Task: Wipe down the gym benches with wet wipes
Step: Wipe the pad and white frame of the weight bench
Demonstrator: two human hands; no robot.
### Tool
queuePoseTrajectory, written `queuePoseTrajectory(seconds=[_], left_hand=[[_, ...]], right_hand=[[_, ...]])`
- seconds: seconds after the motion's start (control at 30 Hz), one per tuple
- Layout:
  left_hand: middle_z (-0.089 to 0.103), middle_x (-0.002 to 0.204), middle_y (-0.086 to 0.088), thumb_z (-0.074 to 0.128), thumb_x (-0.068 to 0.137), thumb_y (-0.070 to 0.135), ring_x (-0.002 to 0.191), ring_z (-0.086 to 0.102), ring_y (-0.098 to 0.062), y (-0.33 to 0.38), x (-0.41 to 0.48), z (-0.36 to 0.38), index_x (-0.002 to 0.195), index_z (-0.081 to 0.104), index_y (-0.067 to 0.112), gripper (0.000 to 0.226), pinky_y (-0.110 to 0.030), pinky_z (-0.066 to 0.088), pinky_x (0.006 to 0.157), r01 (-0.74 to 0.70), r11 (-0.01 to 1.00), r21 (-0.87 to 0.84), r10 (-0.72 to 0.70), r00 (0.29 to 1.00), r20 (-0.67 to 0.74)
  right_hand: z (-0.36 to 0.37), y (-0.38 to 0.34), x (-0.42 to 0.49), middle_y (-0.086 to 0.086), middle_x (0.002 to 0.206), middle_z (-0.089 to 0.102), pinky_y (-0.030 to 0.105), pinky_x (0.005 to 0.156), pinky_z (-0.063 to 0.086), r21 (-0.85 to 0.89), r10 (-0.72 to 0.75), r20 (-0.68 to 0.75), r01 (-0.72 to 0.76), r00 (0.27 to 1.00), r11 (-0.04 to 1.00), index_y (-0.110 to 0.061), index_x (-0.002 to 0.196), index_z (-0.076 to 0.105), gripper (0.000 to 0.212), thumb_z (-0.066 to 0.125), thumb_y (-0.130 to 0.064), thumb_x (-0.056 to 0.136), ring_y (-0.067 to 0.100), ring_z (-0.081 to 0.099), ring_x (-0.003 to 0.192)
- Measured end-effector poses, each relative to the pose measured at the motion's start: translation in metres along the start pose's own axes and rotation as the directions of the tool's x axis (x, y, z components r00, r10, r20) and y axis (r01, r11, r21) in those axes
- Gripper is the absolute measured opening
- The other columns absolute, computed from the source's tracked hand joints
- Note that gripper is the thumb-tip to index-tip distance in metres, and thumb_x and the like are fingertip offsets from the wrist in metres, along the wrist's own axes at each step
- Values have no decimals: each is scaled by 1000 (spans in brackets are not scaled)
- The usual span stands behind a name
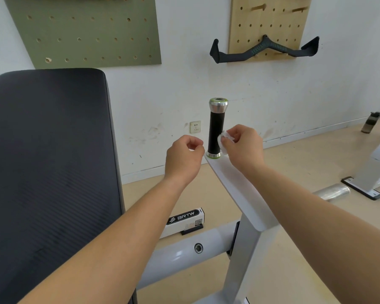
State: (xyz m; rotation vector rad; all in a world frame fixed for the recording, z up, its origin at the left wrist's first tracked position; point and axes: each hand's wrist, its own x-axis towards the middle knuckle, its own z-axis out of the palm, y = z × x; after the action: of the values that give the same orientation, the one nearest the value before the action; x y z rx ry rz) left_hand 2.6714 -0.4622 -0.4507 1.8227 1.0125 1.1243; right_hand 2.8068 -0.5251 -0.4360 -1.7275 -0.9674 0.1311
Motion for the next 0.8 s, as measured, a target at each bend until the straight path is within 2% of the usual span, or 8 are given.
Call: queuePoseTrajectory(seconds=[0.13,0.3,0.4,0.43,0.57,0.67,0.73,0.8], left_hand=[[69,90,13,65,91,20,87,69,-15,-1,-7,15,92,65,30,10,-32,54,79,-3,999,-32,4,1000,26],[74,85,3,67,93,11,73,73,-14,4,-12,16,92,70,23,12,-37,60,74,-14,987,-159,18,1000,20],[75,85,5,74,86,13,82,72,-12,7,-6,13,90,73,20,8,-37,60,80,-51,984,-168,45,998,-40],[74,86,8,77,84,15,84,71,-9,8,-4,12,87,71,21,9,-35,59,81,-61,987,-148,52,997,-65],[69,88,13,79,83,17,77,68,-2,13,0,17,91,65,25,18,-16,52,70,-147,980,-133,126,981,-149],[70,82,15,75,85,20,77,68,-4,19,8,23,86,68,26,10,-26,57,71,-220,969,-113,198,964,-175],[71,79,14,75,84,22,77,69,-10,25,18,24,81,68,31,13,-37,59,73,-221,967,-127,190,958,-216],[71,80,11,77,84,24,76,69,-13,31,28,23,80,67,30,12,-35,58,74,-233,965,-123,195,946,-260]], right_hand=[[-3,4,-6,-4,75,65,21,58,46,-74,38,122,-29,992,997,-14,86,70,8,70,-22,90,11,58,67],[-3,-4,-17,1,80,73,27,69,51,136,-51,118,34,992,990,-23,92,77,10,68,-28,93,15,67,76],[-6,-11,-20,9,89,75,43,88,59,242,-60,187,13,980,970,-26,83,77,22,61,-20,98,29,70,91],[-9,-13,-20,13,93,75,43,88,59,265,-69,217,9,974,964,-25,82,77,26,59,-15,98,33,69,94],[-19,-18,-17,12,98,74,20,67,54,286,-82,315,-13,946,958,-28,88,75,30,55,-11,100,17,68,85],[-20,-14,-11,-5,99,72,24,73,47,172,-70,253,26,965,985,-25,109,74,21,55,-25,101,10,64,90],[-20,-11,-8,-12,97,69,26,74,47,122,-69,144,51,987,991,-27,104,72,25,49,-16,99,11,65,88],[-19,-7,-8,-13,98,66,28,79,52,89,-50,82,42,995,995,-27,101,71,31,45,-10,96,14,66,89]])
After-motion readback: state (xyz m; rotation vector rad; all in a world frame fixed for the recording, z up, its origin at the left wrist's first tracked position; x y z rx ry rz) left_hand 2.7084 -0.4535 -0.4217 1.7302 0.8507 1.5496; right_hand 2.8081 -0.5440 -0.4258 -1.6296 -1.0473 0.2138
